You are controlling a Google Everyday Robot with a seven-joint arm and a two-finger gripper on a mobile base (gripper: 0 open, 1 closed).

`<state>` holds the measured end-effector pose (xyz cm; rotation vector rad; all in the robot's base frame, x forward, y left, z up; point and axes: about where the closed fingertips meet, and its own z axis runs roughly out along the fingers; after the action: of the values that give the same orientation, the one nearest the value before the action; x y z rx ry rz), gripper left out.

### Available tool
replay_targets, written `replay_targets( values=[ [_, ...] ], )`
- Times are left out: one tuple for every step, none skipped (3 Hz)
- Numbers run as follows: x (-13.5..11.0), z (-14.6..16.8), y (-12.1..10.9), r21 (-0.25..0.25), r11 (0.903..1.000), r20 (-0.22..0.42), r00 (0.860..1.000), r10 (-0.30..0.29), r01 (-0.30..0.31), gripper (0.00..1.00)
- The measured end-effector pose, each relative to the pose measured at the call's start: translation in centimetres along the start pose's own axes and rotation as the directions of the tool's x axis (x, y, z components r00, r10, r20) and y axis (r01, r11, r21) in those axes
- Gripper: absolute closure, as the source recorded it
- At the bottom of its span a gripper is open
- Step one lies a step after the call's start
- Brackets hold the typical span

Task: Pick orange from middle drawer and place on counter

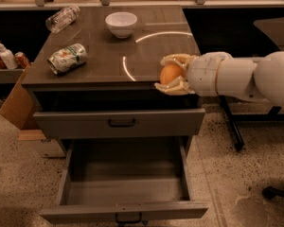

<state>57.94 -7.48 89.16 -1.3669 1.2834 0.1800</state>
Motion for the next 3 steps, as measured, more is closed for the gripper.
replay_targets(
  values=[
    [-1.0,1.8,-3.1,0.065,0.9958,0.035,0.997,0.063,-0.065,1.0],
    [-1.5,4.3,-5.3,0.091,0.9861,0.062,0.989,0.133,-0.139,1.0],
    [-1.4,8.7,-7.2,0.072,0.9726,0.058,0.974,0.217,-0.221,0.97]
  ],
)
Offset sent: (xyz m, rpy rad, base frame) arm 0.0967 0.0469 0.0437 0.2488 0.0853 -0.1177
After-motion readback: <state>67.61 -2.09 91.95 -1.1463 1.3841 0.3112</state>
